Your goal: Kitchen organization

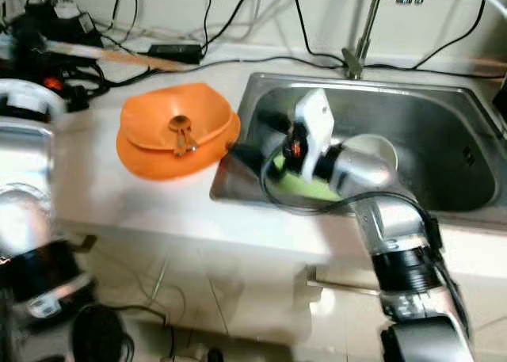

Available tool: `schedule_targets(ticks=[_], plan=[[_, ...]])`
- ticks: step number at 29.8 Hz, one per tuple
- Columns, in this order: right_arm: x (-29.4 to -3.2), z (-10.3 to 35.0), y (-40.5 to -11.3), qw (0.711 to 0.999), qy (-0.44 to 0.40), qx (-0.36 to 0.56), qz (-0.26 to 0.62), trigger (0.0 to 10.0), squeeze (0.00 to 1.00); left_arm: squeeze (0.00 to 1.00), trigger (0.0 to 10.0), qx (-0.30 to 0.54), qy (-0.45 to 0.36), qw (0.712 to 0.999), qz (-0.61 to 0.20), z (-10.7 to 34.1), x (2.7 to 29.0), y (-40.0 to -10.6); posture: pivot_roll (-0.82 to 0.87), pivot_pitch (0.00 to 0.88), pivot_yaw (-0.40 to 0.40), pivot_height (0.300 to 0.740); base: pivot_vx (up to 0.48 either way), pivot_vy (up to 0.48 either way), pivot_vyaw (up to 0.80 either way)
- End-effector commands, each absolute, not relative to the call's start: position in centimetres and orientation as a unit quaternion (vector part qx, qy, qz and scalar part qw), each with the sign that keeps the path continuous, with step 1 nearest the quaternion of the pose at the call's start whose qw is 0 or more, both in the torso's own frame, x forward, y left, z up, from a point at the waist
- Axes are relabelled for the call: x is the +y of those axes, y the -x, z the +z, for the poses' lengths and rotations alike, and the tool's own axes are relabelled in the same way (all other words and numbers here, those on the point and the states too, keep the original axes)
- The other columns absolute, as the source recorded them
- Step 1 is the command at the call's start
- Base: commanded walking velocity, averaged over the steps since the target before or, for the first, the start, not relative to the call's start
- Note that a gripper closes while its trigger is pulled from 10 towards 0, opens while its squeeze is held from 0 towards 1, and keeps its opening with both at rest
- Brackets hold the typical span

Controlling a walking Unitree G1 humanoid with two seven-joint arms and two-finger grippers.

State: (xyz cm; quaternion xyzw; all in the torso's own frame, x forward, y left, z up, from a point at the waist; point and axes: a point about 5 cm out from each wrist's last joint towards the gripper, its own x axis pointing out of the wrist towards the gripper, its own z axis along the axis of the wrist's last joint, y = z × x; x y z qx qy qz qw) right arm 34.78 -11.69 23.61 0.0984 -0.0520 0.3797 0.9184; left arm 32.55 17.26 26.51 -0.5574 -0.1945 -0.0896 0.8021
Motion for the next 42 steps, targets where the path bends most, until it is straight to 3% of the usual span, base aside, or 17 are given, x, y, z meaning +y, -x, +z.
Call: schedule_targets(ticks=[1, 10, 13, 18, 25, 36, 38, 40, 42], plan=[[-12.7, 23.1, -35.3, 0.927, -0.166, -0.030, 0.336, 10.0, 0.00, 0.00, 0.0, -0.186, 0.565, 0.794, -0.123, 26.1, 15.6, -32.9, -0.02, 0.017, 0.060, 0.740, 0.000, 0.000, 0.00], [-12.9, 22.7, -36.3, 0.920, -0.288, 0.004, 0.267, 10.0, 0.00, 0.00, 0.0, -0.166, 0.610, 0.757, -0.165, 25.6, 11.6, -34.1, -0.05, 0.022, 0.064, 0.740, 0.000, 0.000, 0.00], [-12.9, 22.6, -36.4, 0.913, -0.321, 0.014, 0.253, 10.0, 0.00, 0.00, 0.0, -0.173, 0.612, 0.753, -0.169, 25.9, 11.5, -34.2, -0.05, 0.024, 0.067, 0.740, 0.000, 0.000, 0.00], [-12.4, 22.5, -36.3, 0.901, -0.353, 0.024, 0.252, 10.0, 0.00, 0.00, 0.0, -0.169, 0.615, 0.751, -0.170, 25.7, 11.3, -34.4, -0.06, 0.024, 0.070, 0.740, 0.000, 0.000, 0.00], [-10.0, 22.9, -35.8, 0.863, -0.415, 0.046, 0.283, 10.0, 0.00, 0.00, 0.0, -0.155, 0.620, 0.749, -0.172, 24.8, 10.4, -34.6, -0.06, 0.027, 0.072, 0.740, 0.000, 0.000, 0.00], [-8.1, 23.5, -35.5, 0.836, -0.451, 0.045, 0.310, 10.0, 0.00, 0.00, 0.0, -0.127, 0.623, 0.749, -0.187, 24.1, 8.8, -34.6, -0.06, 0.025, 0.072, 0.740, 0.000, 0.000, 0.00], [-7.9, 23.6, -35.5, 0.834, -0.453, 0.043, 0.313, 9.6, 0.00, 0.00, 0.0, -0.123, 0.624, 0.749, -0.187, 23.9, 8.6, -34.6, -0.06, 0.024, 0.073, 0.740, 0.000, 0.000, 0.00], [-7.8, 23.7, -35.6, 0.831, -0.459, 0.044, 0.312, 0.0, 0.00, 0.00, 0.0, -0.118, 0.627, 0.747, -0.186, 23.6, 8.4, -34.6, -0.06, 0.022, 0.073, 0.740, 0.000, 0.000, 0.00], [-7.8, 23.7, -35.6, 0.830, -0.461, 0.044, 0.312, 0.0, 0.00, 0.00, 0.0, -0.116, 0.628, 0.746, -0.186, 23.5, 8.3, -34.6, -0.06, 0.022, 0.073, 0.740, 0.000, 0.000, 0.00]])
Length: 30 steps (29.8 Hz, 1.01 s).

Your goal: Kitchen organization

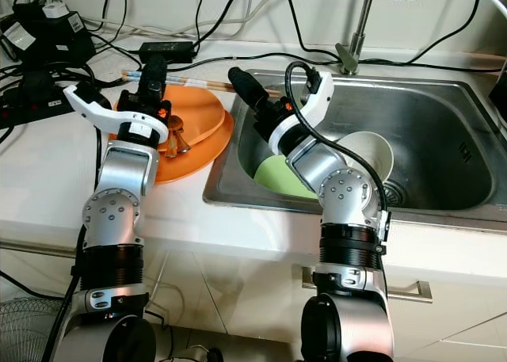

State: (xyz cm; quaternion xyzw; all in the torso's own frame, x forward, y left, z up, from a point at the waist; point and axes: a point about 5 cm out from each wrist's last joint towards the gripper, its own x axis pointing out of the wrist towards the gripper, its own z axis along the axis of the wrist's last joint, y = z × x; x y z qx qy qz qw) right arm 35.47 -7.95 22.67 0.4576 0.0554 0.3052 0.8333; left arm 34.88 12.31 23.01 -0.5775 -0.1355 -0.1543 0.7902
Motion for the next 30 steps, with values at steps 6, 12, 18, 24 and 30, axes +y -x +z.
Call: schedule_targets(ticks=[6, 12, 18, 24, 30], plan=[[-7.6, 23.8, -35.7, 0.824, -0.472, 0.042, 0.311, 0.0, 0.00, 0.00, 0.0, -0.103, 0.636, 0.741, -0.189, 23.2, 7.7, -34.6, -0.07, 0.020, 0.074, 0.740, 0.000, 0.000, 0.00], [-7.3, 24.1, -35.7, 0.820, -0.477, 0.039, 0.313, 0.0, 0.00, 0.00, 0.0, -0.090, 0.645, 0.734, -0.190, 22.8, 7.2, -34.6, -0.07, 0.020, 0.071, 0.740, 0.000, 0.000, 0.00], [-7.4, 24.3, -35.8, 0.817, -0.485, 0.029, 0.311, 0.0, 0.00, 0.00, 0.0, -0.072, 0.663, 0.722, -0.181, 22.1, 6.9, -34.6, -0.07, 0.018, 0.071, 0.740, 0.000, 0.000, 0.00], [-8.2, 25.2, -36.1, 0.811, -0.505, -0.004, 0.295, 0.0, 0.00, 0.00, 0.0, -0.039, 0.695, 0.701, -0.157, 20.7, 6.6, -34.8, -0.08, 0.012, 0.075, 0.740, 0.000, 0.000, 0.00], [-8.2, 25.8, -36.1, 0.803, -0.512, -0.016, 0.304, 0.0, 0.00, 0.00, 0.0, -0.032, 0.700, 0.695, -0.160, 20.6, 6.2, -34.9, -0.09, 0.006, 0.073, 0.740, 0.000, 0.000, 0.00]])
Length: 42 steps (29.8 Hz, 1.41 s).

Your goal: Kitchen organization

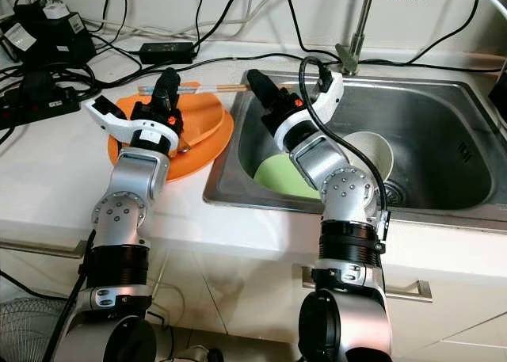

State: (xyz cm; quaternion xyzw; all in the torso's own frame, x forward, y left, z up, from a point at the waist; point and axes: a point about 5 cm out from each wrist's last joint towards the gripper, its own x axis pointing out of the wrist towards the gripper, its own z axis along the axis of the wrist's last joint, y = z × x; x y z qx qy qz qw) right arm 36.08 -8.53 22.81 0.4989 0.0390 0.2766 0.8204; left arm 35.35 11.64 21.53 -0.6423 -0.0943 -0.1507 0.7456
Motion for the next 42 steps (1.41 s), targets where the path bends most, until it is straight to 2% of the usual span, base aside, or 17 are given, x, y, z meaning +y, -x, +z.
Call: schedule_targets(ticks=[1, 12, 21, 33, 34, 35, 36, 42], plan=[[-8.1, 25.9, -36.1, 0.801, -0.513, -0.018, 0.308, 0.0, 0.00, 0.00, 0.0, -0.031, 0.702, 0.693, -0.163, 20.6, 6.1, -34.9, -0.09, 0.005, 0.072, 0.740, 0.000, 0.000, 0.00], [-7.0, 26.5, -36.1, 0.790, -0.518, -0.017, 0.328, 0.0, 0.00, 0.00, 0.0, -0.019, 0.703, 0.685, -0.190, 20.7, 5.1, -34.7, -0.09, 0.001, 0.065, 0.740, 0.000, 0.000, 0.00], [-6.9, 26.8, -36.3, 0.785, -0.524, -0.022, 0.330, 0.0, 0.00, 0.00, 0.0, 0.022, 0.698, 0.675, -0.237, 20.5, 3.3, -34.1, -0.09, 0.000, 0.063, 0.740, 0.000, 0.000, 0.00], [-7.2, 27.3, -36.4, 0.768, -0.550, -0.033, 0.328, 0.0, 0.00, 0.00, 0.0, 0.029, 0.688, 0.679, -0.253, 20.5, 2.9, -33.9, -0.09, 0.000, 0.065, 0.740, 0.000, 0.000, 0.00], [-7.3, 27.3, -36.5, 0.767, -0.553, -0.035, 0.325, 0.0, 0.00, 0.25, 1.6, 0.032, 0.681, 0.685, -0.256, 20.5, 2.8, -33.9, -0.09, 0.000, 0.063, 0.740, 0.000, 0.000, 0.00], [-7.3, 27.3, -36.5, 0.766, -0.554, -0.036, 0.324, 0.0, 0.00, 0.25, 1.6, 0.034, 0.677, 0.689, -0.257, 20.4, 2.8, -33.9, -0.09, 0.000, 0.063, 0.740, 0.000, 0.000, 0.00], [-7.4, 27.4, -36.5, 0.766, -0.554, -0.038, 0.323, 0.0, 0.00, 1.00, 10.0, 0.035, 0.677, 0.688, -0.260, 20.4, 2.7, -33.9, -0.09, 0.000, 0.063, 0.740, 0.000, 0.000, 0.00], [-7.5, 27.5, -36.6, 0.766, -0.557, -0.043, 0.318, 0.0, 0.00, 1.00, 10.0, 0.045, 0.661, 0.697, -0.274, 20.4, 2.2, -33.7, -0.09, 0.000, 0.063, 0.740, 0.000, 0.000, 0.00]])
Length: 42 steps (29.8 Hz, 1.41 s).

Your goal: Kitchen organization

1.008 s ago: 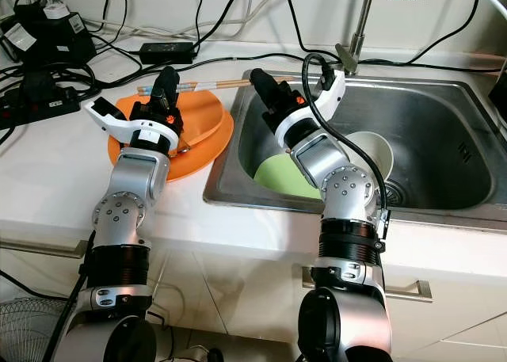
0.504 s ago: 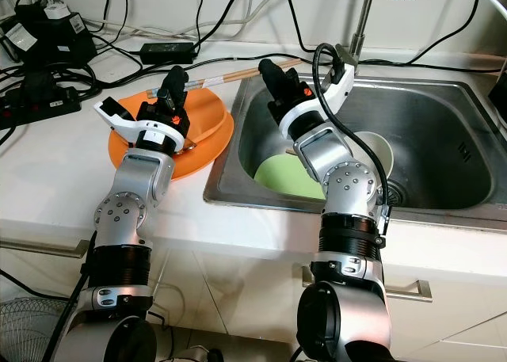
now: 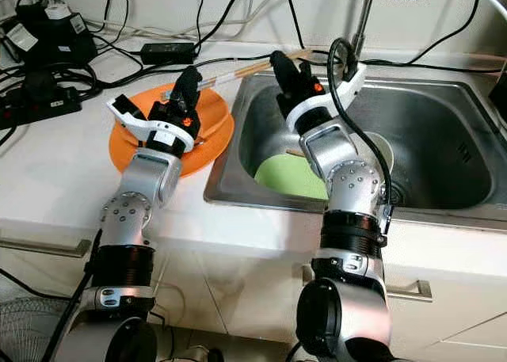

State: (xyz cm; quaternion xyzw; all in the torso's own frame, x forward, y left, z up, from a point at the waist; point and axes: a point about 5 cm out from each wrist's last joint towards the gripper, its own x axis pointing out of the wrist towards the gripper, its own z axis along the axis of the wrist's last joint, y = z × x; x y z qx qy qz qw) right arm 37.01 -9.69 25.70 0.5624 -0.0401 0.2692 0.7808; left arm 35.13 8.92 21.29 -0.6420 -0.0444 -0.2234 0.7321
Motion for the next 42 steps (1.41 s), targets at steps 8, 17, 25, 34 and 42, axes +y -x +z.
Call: schedule_targets(ticks=[8, 17, 25, 34, 42], plan=[[-8.5, 27.3, -37.3, 0.773, -0.566, -0.055, 0.280, 0.0, 0.00, 1.00, 10.0, 0.047, 0.649, 0.708, -0.273, 20.4, 2.3, -33.7, -0.09, 0.000, 0.065, 0.740, 0.000, 0.000, 0.00], [-9.2, 27.0, -37.7, 0.782, -0.567, -0.063, 0.251, 0.0, 0.00, 1.00, 10.0, 0.047, 0.639, 0.720, -0.268, 20.4, 2.4, -33.8, -0.09, 0.000, 0.067, 0.740, 0.000, 0.000, 0.00], [-10.4, 27.0, -38.4, 0.791, -0.570, -0.080, 0.208, 0.0, 0.00, 1.00, 10.0, 0.048, 0.635, 0.722, -0.271, 20.5, 2.4, -33.7, -0.08, 0.000, 0.063, 0.740, 0.000, 0.000, 0.00], [-13.1, 26.5, -39.5, 0.817, -0.555, -0.099, 0.120, 0.0, 0.00, 1.00, 10.0, 0.048, 0.629, 0.728, -0.269, 20.5, 2.5, -34.0, -0.08, 0.000, 0.063, 0.740, 0.000, 0.000, 0.00], [-15.6, 26.0, -40.1, 0.849, -0.511, -0.114, 0.062, 0.0, 0.00, 1.00, 10.0, 0.029, 0.585, 0.762, -0.278, 21.1, 2.8, -34.0, -0.08, 0.000, 0.063, 0.740, 0.000, 0.000, 0.00]])
